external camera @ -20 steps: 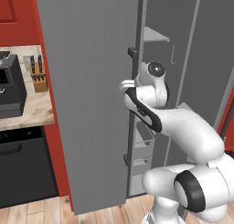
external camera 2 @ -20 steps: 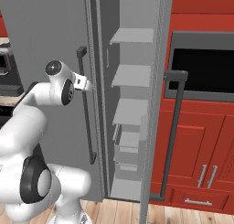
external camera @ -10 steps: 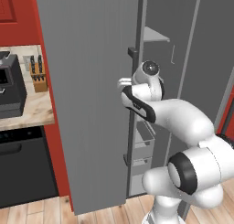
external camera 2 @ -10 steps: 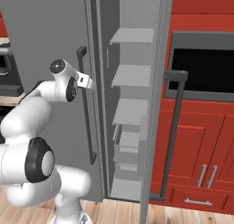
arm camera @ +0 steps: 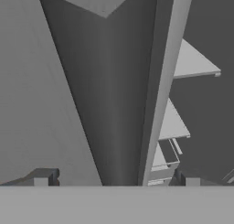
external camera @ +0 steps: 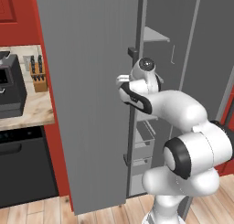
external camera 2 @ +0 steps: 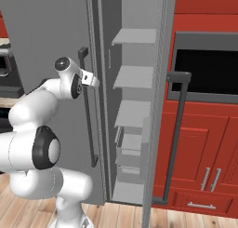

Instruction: Retrieve a lemon from the fridge and place it on the cutting board with the fish.

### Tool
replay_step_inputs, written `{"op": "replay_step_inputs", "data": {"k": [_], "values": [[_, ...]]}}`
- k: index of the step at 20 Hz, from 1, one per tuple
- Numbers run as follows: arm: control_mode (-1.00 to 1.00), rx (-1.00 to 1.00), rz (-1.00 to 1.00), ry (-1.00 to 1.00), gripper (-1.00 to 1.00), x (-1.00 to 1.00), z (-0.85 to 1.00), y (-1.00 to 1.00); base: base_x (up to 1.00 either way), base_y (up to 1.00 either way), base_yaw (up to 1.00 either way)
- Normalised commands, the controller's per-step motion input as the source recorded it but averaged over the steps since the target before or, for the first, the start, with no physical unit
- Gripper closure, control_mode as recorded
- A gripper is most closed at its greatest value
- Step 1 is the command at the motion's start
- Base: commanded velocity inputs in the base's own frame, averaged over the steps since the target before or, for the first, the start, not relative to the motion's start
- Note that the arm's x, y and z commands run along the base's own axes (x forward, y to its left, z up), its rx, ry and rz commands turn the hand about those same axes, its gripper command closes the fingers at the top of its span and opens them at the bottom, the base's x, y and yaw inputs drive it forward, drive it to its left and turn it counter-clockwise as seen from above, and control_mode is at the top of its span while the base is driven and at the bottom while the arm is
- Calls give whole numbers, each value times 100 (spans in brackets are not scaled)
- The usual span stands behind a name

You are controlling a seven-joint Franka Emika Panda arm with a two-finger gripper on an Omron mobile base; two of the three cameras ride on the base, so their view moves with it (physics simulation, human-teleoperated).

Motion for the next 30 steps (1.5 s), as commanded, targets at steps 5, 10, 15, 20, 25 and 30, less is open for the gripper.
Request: {"op": "replay_step_inputs", "data": {"k": [5,10,15,20,25,30], "values": [[-100,-7,0,-1,-100,32,0,0,0,0,0],[-100,-1,0,0,-100,21,0,0,0,0,0],[-100,0,0,0,100,25,0,0,0,0,0],[-100,0,1,0,100,1,0,0,0,0,0],[-100,0,0,0,100,0,0,0,0,0,0],[-100,-2,0,0,100,-21,6,9,0,0,0]]}}
